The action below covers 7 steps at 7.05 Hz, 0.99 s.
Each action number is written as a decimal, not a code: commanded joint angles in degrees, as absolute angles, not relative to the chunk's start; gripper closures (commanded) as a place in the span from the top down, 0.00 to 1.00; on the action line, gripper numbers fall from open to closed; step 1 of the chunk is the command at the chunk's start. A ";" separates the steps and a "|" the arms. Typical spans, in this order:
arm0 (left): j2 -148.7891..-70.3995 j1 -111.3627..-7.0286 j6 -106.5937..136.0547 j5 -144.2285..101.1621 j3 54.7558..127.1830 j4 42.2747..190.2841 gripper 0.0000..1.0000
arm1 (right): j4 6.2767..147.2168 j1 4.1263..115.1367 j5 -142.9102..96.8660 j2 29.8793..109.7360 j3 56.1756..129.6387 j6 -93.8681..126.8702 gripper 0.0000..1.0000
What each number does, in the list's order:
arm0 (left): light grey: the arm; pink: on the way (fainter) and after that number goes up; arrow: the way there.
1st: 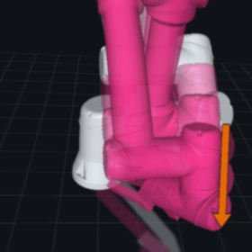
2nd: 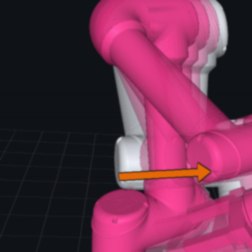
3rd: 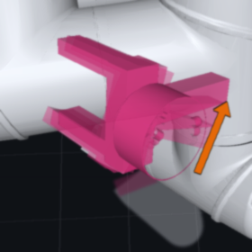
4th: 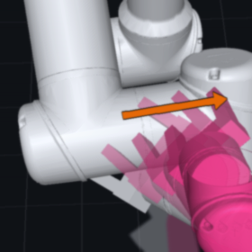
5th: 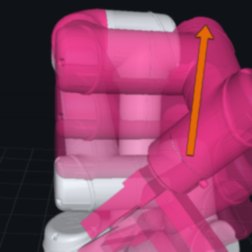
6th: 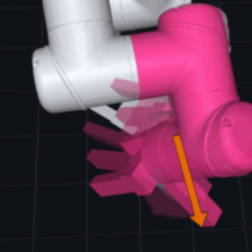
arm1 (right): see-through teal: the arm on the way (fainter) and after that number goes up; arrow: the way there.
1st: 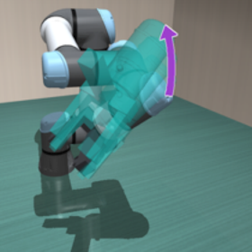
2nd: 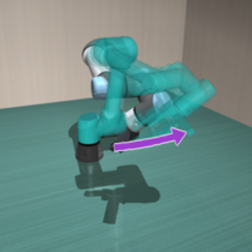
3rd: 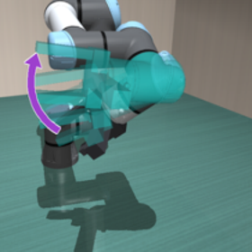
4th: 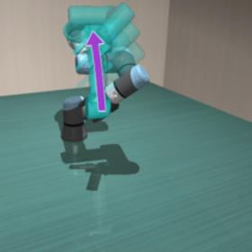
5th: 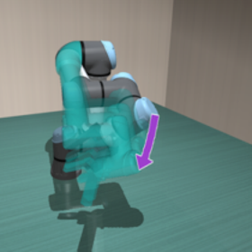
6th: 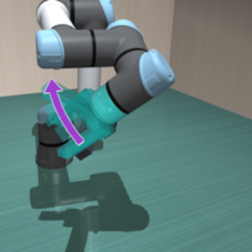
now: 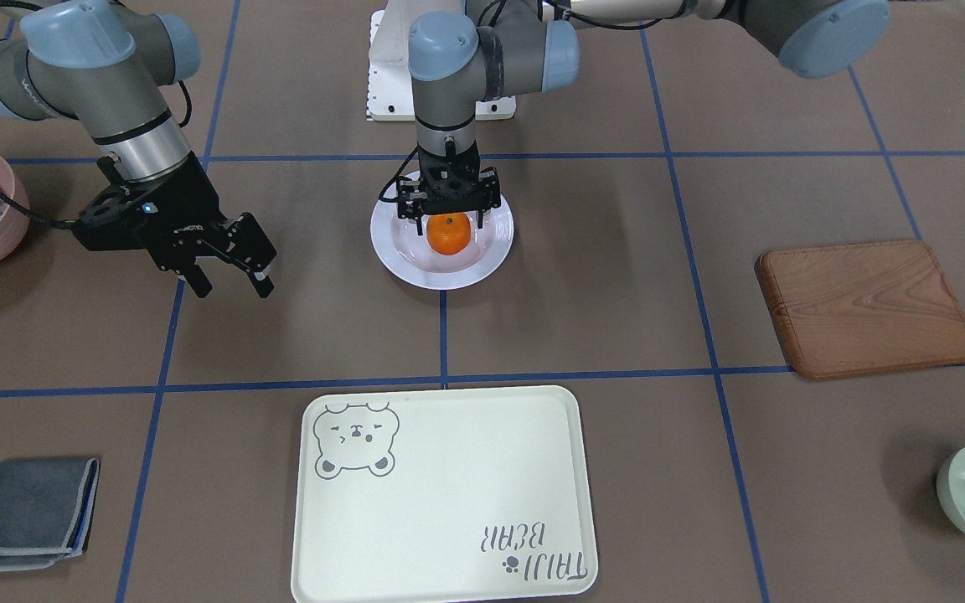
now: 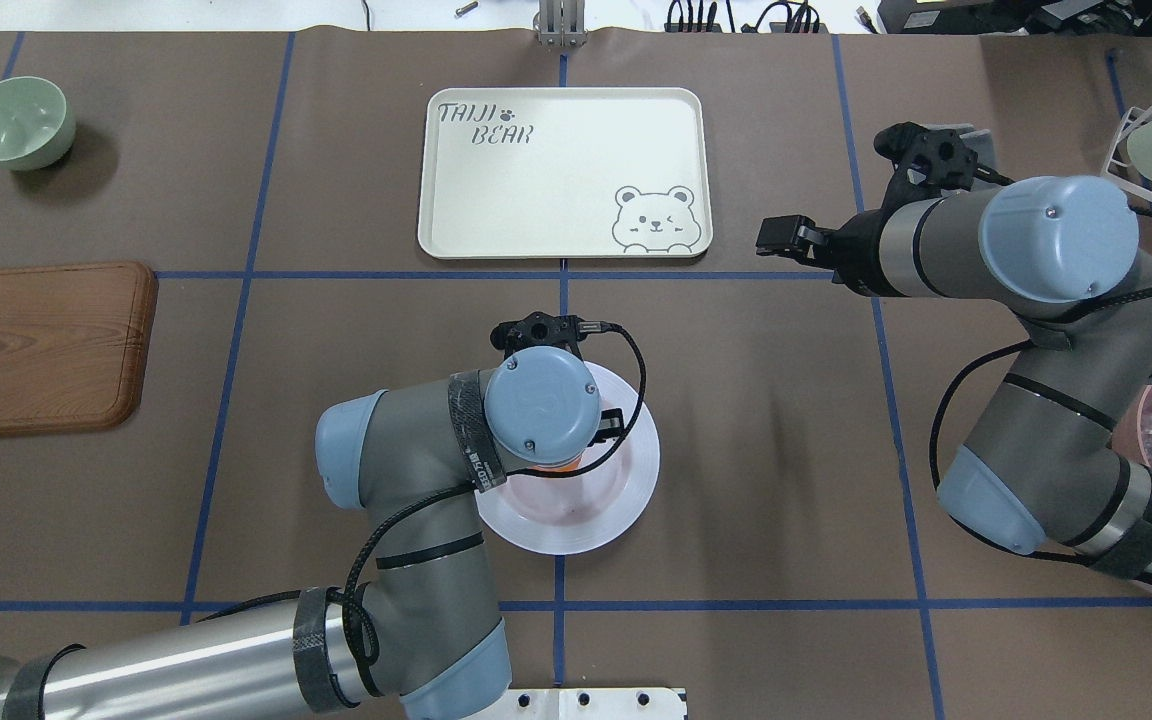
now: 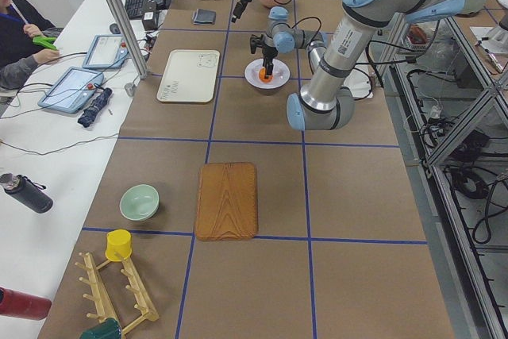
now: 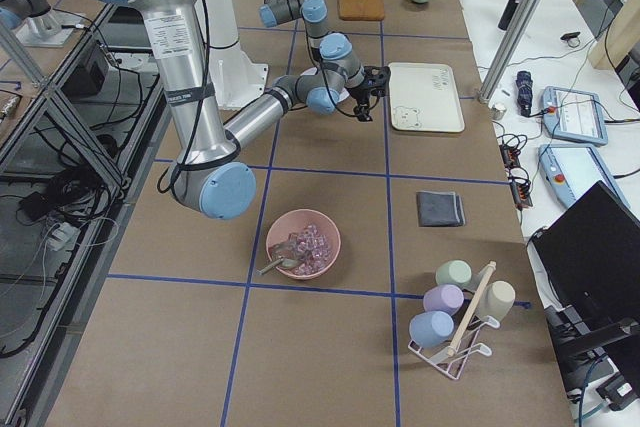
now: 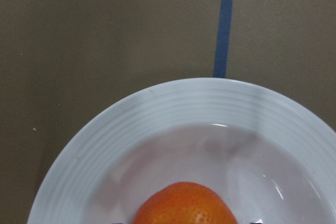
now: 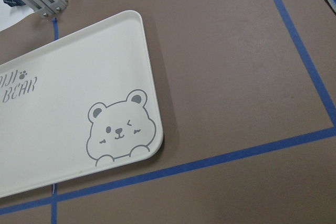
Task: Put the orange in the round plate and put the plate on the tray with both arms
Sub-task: 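Carry the orange onto the white plate and release it with the left gripper, then withdraw the left arm while the right gripper moves toward the plate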
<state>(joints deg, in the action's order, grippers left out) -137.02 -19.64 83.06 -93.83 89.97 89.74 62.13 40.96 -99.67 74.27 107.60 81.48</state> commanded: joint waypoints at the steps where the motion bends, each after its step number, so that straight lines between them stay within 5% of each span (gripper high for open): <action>1: -136.68 -19.86 82.71 -94.30 93.66 89.21 0.98 | 62.14 40.87 -99.67 74.27 107.67 81.56 1.00; 4: -128.20 -30.80 72.63 -103.59 104.45 82.90 0.98 | 58.05 38.61 -98.89 74.35 108.28 99.31 1.00; 7: -115.79 -46.80 44.72 -111.70 106.17 82.62 0.98 | 53.35 28.07 -82.15 74.27 108.37 120.14 0.99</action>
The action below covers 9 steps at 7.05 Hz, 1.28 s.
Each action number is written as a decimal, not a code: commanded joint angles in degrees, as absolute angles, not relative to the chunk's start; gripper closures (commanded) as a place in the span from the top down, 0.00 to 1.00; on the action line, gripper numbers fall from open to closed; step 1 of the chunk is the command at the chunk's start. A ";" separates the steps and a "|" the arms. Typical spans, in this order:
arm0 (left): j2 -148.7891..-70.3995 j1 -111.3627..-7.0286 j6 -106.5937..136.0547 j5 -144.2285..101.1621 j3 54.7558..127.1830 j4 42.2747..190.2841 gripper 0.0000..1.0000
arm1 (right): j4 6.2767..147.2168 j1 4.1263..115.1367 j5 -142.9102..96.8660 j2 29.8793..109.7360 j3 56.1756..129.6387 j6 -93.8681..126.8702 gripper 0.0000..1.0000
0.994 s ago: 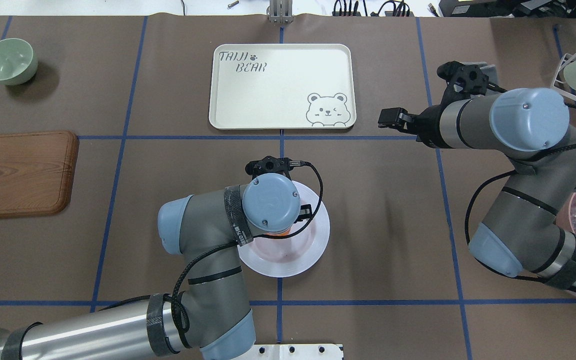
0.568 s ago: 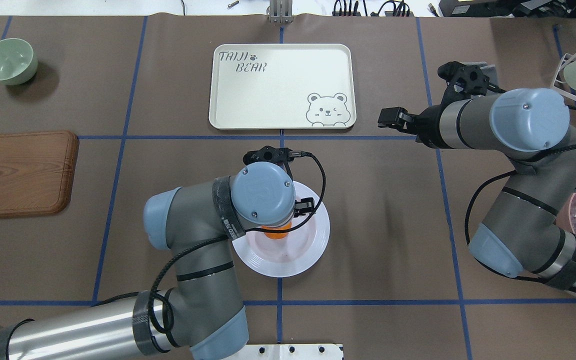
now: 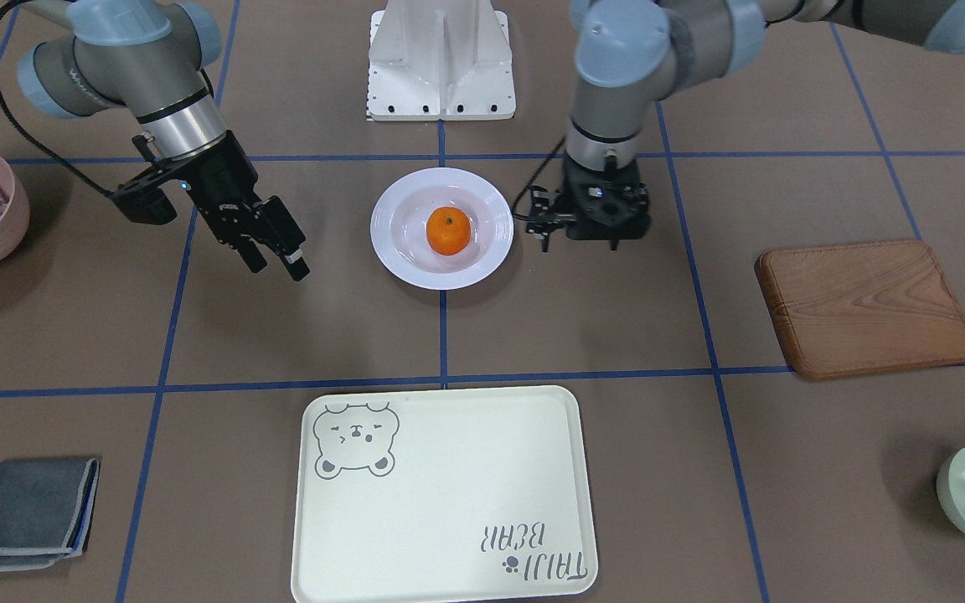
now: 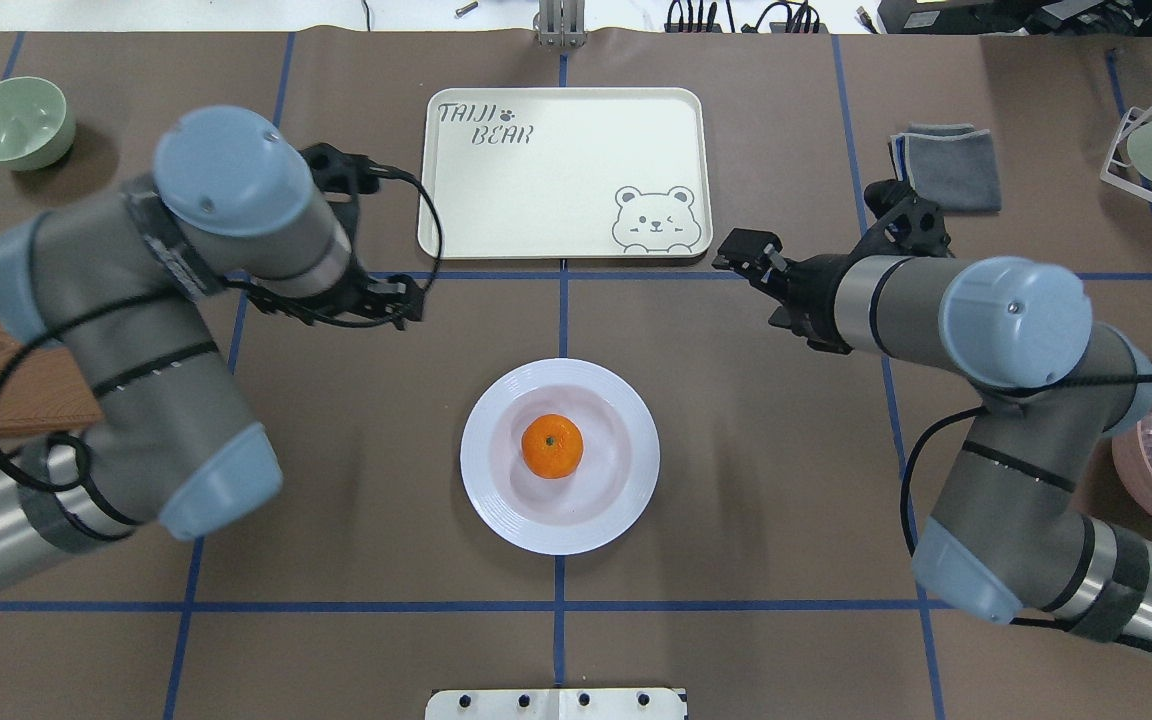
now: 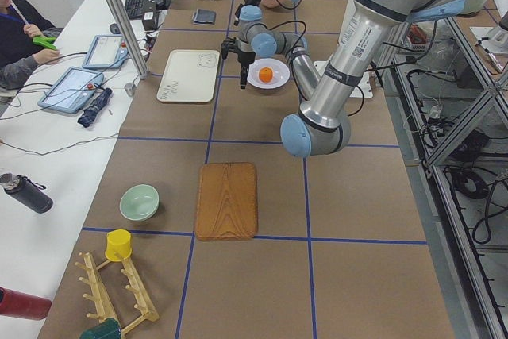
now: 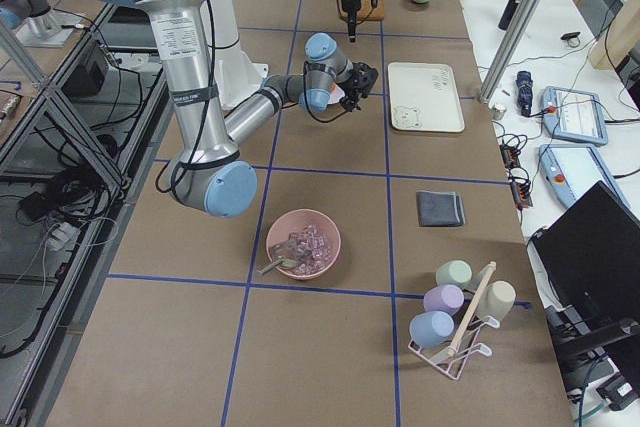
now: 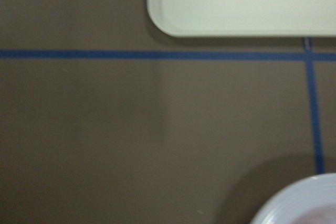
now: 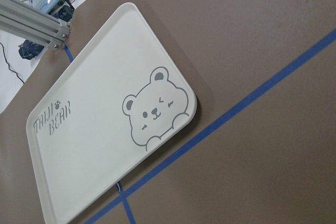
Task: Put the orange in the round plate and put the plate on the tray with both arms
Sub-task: 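Withdraw the left arm while the right gripper moves toward the plate, then grip the rim of the white plate nearest the robot with the right gripper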
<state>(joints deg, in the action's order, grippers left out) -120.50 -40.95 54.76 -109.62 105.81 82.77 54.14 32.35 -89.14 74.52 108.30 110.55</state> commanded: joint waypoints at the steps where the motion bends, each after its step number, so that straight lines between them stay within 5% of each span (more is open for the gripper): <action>1: -113.58 -52.68 35.34 -112.06 105.91 82.44 0.98 | 53.26 26.12 -81.13 74.35 109.76 123.19 0.98; 4: -105.51 -72.37 0.79 -123.31 96.61 81.29 0.98 | 53.44 21.64 -77.81 74.53 110.48 127.44 0.98; 6: -102.22 -85.53 -0.95 -126.45 91.69 82.27 0.98 | 53.35 14.28 -69.48 74.62 110.48 127.97 1.00; 9: -95.82 -91.23 -7.91 -131.66 89.29 82.44 0.98 | 53.26 3.55 -56.99 76.64 110.04 128.76 1.00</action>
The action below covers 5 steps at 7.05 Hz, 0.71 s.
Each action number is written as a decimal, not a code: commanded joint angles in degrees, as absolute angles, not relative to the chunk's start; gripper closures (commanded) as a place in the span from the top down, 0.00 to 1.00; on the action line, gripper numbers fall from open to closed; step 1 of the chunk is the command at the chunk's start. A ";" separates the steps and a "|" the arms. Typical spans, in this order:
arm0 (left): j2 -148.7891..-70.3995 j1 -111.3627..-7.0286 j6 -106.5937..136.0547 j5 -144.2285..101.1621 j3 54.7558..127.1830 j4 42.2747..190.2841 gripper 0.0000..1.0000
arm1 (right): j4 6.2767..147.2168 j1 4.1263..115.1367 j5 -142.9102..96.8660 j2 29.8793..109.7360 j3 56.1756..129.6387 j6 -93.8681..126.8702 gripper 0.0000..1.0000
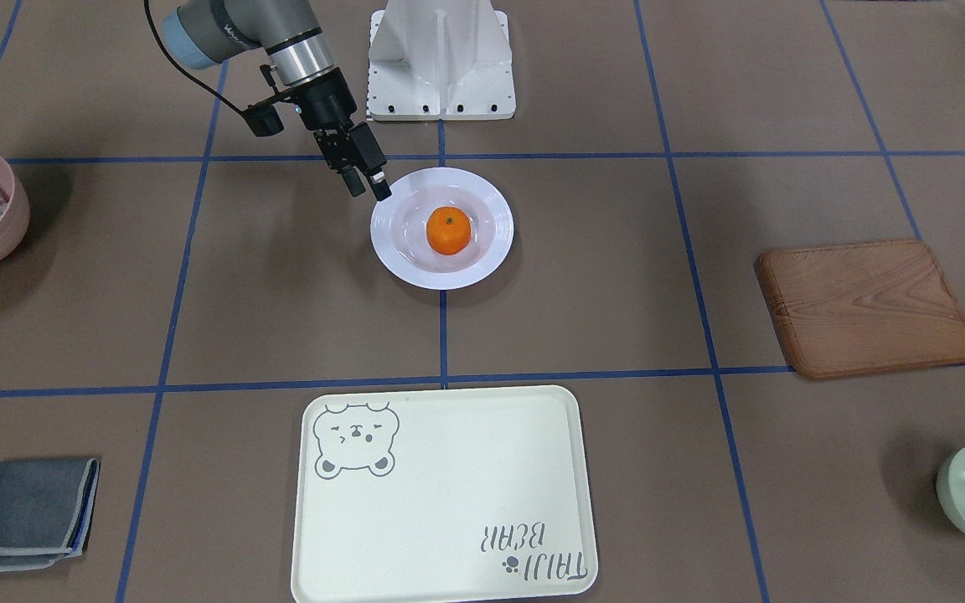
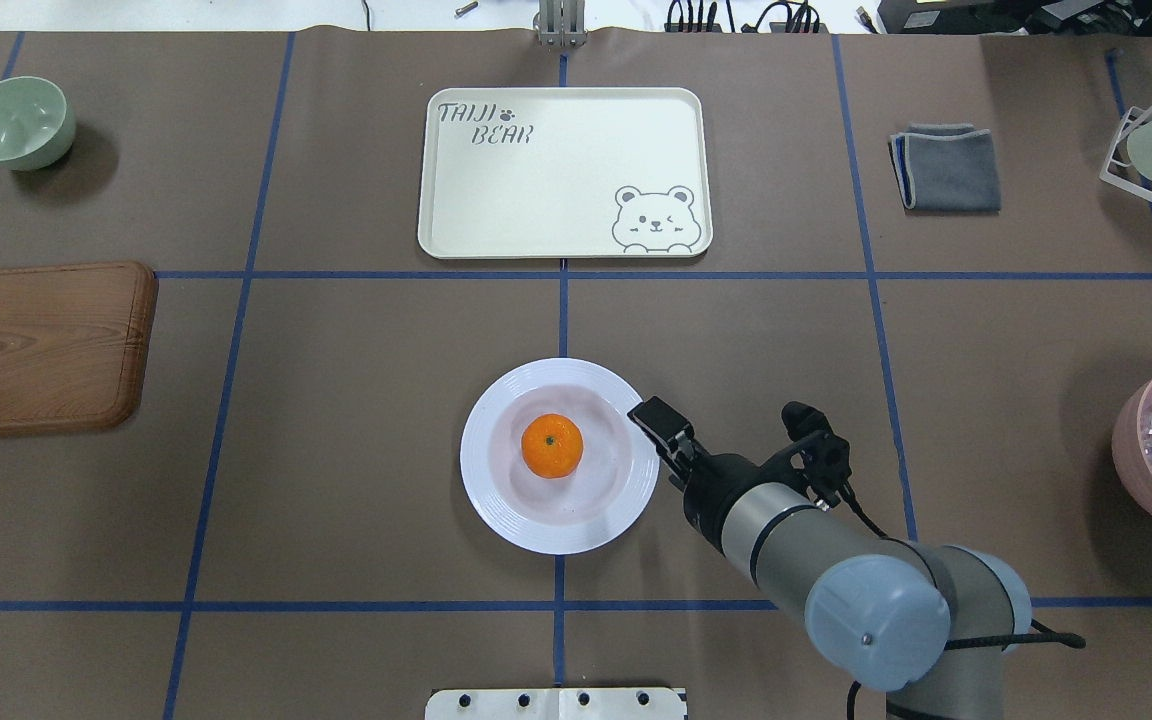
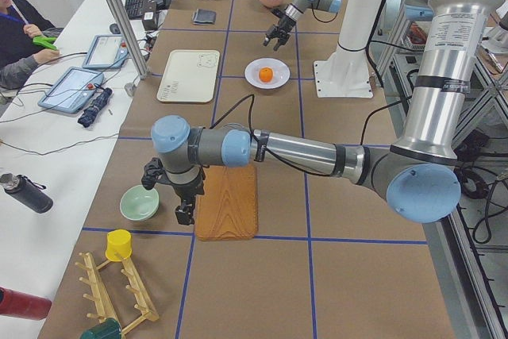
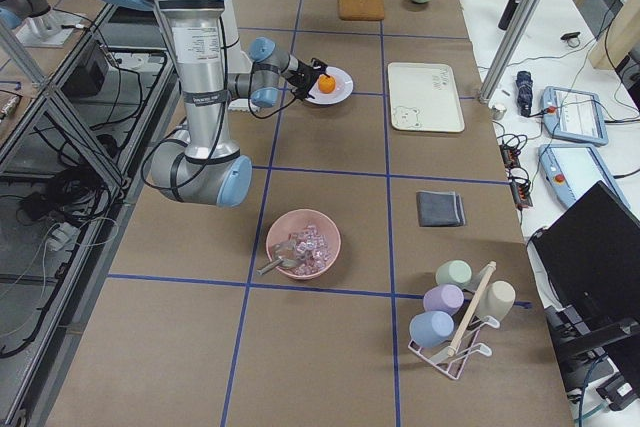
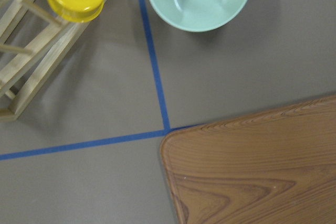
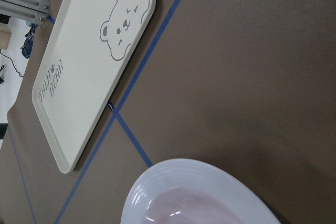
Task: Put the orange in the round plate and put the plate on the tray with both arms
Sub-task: 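Grip the rim of the white plate nearest the robot with the right gripper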
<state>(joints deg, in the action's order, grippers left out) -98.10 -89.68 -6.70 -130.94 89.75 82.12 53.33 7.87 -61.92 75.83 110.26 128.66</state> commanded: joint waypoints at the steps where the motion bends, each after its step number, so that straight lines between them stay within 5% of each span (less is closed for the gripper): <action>1: -95.80 -91.84 -7.91 -131.66 89.30 82.44 0.98 | 53.26 0.64 -53.21 77.08 109.08 128.76 0.97; 3: -95.71 -91.93 -7.91 -131.66 89.30 82.44 0.98 | 53.17 -1.31 -52.12 76.47 106.97 129.54 0.63; 5: -94.66 -92.28 -7.91 -131.75 89.38 82.44 0.98 | 53.17 -1.58 -52.12 75.15 104.59 131.30 0.64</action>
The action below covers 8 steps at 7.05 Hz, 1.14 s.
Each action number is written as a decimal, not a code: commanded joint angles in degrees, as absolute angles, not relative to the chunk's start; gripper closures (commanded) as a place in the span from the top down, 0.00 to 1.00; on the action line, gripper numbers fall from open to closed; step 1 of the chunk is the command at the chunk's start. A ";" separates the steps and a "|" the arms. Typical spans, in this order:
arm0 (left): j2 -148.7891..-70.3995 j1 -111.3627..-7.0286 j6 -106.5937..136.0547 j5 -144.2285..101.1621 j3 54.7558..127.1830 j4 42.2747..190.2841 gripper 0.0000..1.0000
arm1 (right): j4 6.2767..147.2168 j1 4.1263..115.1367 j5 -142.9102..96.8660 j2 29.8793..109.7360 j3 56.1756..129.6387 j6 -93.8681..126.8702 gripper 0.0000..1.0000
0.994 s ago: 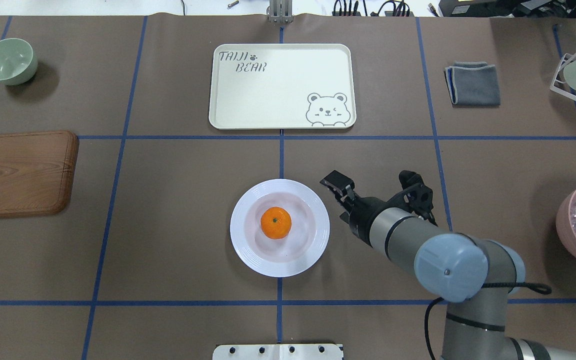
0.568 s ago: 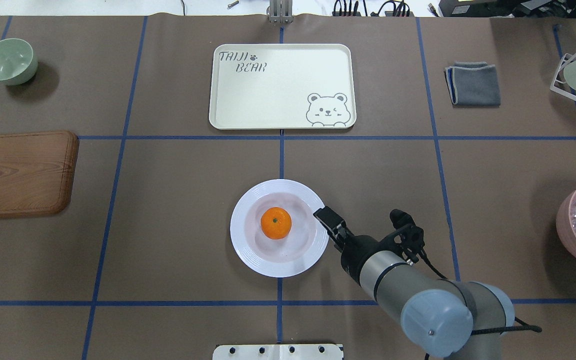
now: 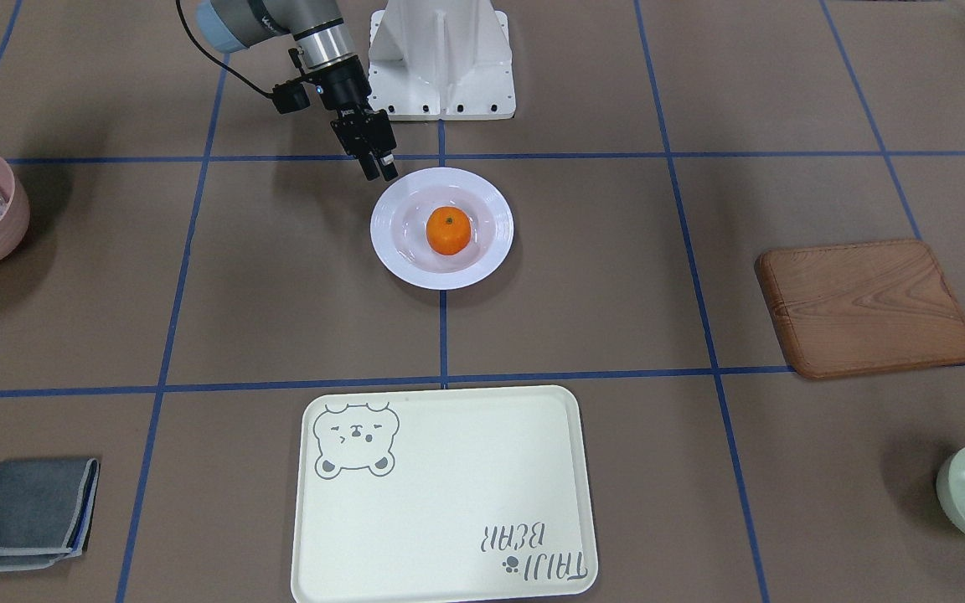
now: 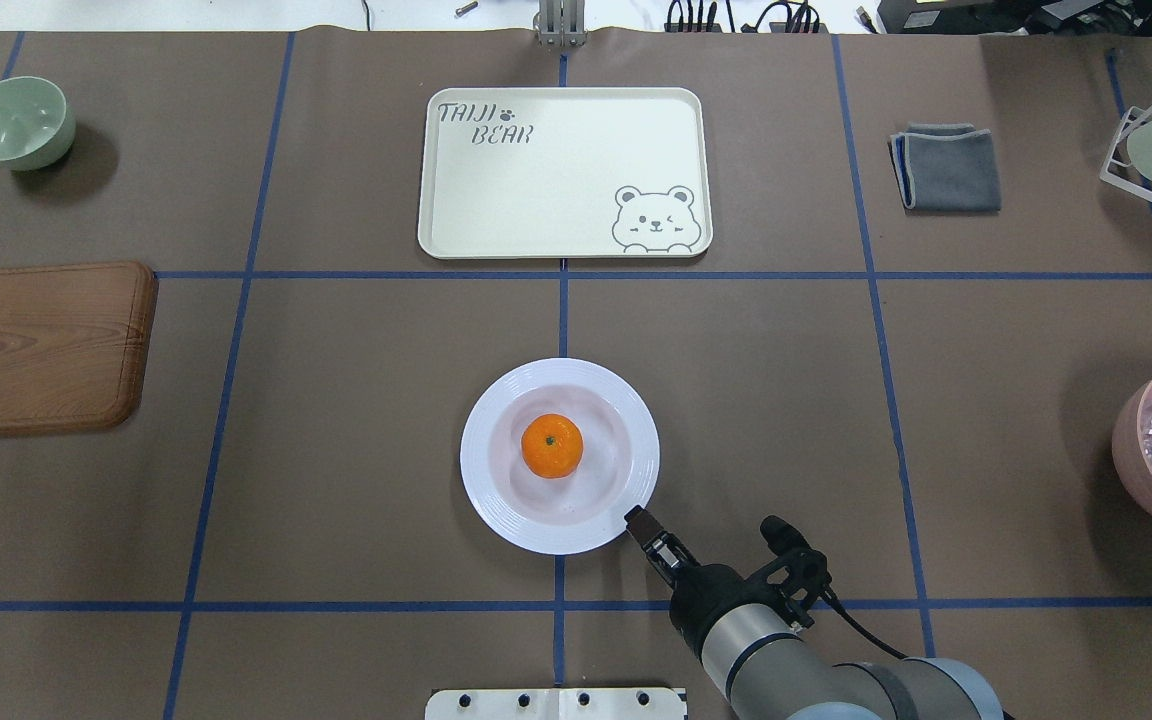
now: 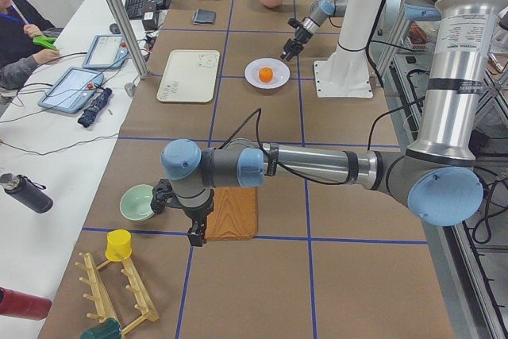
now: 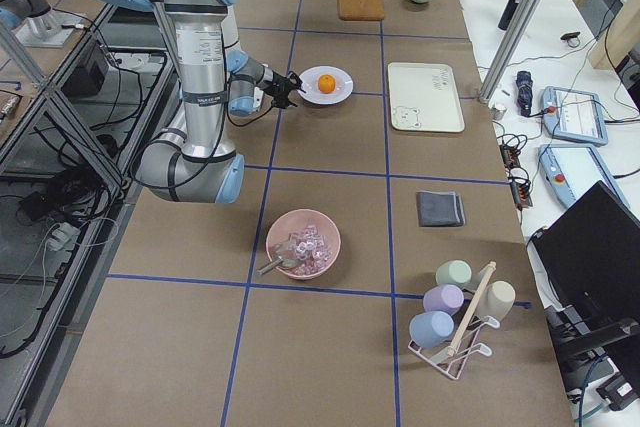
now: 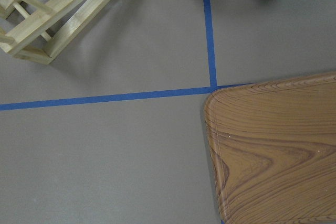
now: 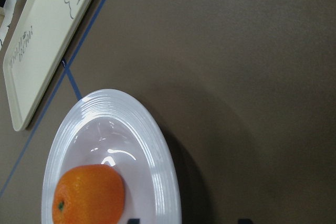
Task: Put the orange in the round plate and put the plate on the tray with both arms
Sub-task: 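Grip the rim of the white plate nearest the robot with the right gripper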
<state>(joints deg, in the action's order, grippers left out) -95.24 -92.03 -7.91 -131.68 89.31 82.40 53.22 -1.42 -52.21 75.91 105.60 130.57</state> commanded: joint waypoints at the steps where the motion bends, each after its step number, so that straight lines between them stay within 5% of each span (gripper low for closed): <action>1: -94.57 -92.89 -7.91 -132.44 89.47 82.44 0.98 | 53.26 -1.50 -52.03 74.54 104.50 131.57 0.63; 5: -93.17 -94.92 -7.74 -132.98 89.47 82.44 0.98 | 53.35 0.52 -52.12 72.25 102.39 133.93 0.48; 8: -93.16 -94.92 -7.65 -133.68 90.18 82.27 0.98 | 53.35 1.49 -52.12 71.55 101.25 135.26 0.48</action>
